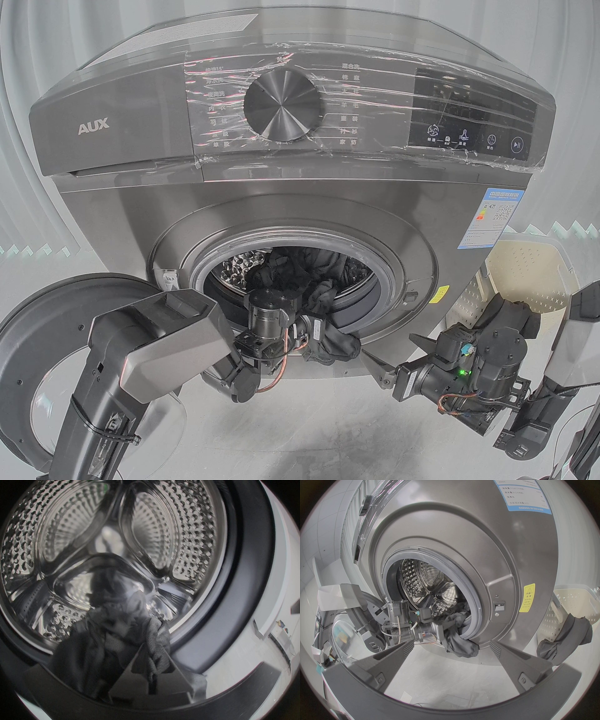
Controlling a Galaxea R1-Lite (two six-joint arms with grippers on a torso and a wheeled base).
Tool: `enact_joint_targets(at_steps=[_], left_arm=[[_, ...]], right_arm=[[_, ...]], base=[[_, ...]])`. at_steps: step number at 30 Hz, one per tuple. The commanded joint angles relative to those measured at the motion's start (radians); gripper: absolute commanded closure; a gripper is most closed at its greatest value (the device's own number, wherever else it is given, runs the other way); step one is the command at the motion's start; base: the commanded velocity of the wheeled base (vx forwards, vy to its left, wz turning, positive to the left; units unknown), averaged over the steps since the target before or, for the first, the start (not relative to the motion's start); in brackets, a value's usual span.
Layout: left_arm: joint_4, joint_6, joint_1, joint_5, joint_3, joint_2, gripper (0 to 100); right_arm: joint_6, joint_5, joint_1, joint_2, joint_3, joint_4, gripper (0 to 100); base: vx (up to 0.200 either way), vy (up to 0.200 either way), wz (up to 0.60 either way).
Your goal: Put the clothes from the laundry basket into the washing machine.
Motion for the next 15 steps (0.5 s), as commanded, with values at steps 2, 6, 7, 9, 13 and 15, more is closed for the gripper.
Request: enact_joint_targets(at_steps=[2, 6, 7, 9, 13, 15], left_arm=[[-0.02, -0.004, 0.054, 0.037, -0.101, 0.004, 100], [-0.022, -0.005, 0.087, 0.071, -0.204, 0.005, 100], [-0.022, -0.007, 0.091, 0.075, -0.221, 0.005, 100], [-0.022, -0.01, 0.095, 0.083, -0.249, 0.005, 100], [-0.023, -0.015, 0.1, 0.086, -0.266, 0.001, 100], [-0.023, -0.015, 0.098, 0.086, -0.261, 0.001, 0]], right_arm=[[0.0, 0.0, 0.0, 0.0, 0.0, -0.001, 0], [0.0, 0.0, 0.0, 0.0, 0.0, -0.001, 0], [0.0, 0.0, 0.0, 0.0, 0.0, -0.001, 0], [0.0, 0.0, 0.0, 0.0, 0.0, -0.001, 0], [0.0, 0.0, 0.0, -0.001, 0.0, -0.001, 0], [0.0, 0.0, 0.0, -0.001, 0.0, -0.001, 0]], base=[[0.0, 0.0, 0.0], [0.0, 0.0, 0.0], [0.0, 0.0, 0.0], [0.0, 0.0, 0.0], [0.0, 0.0, 0.0], [0.0, 0.0, 0.0]])
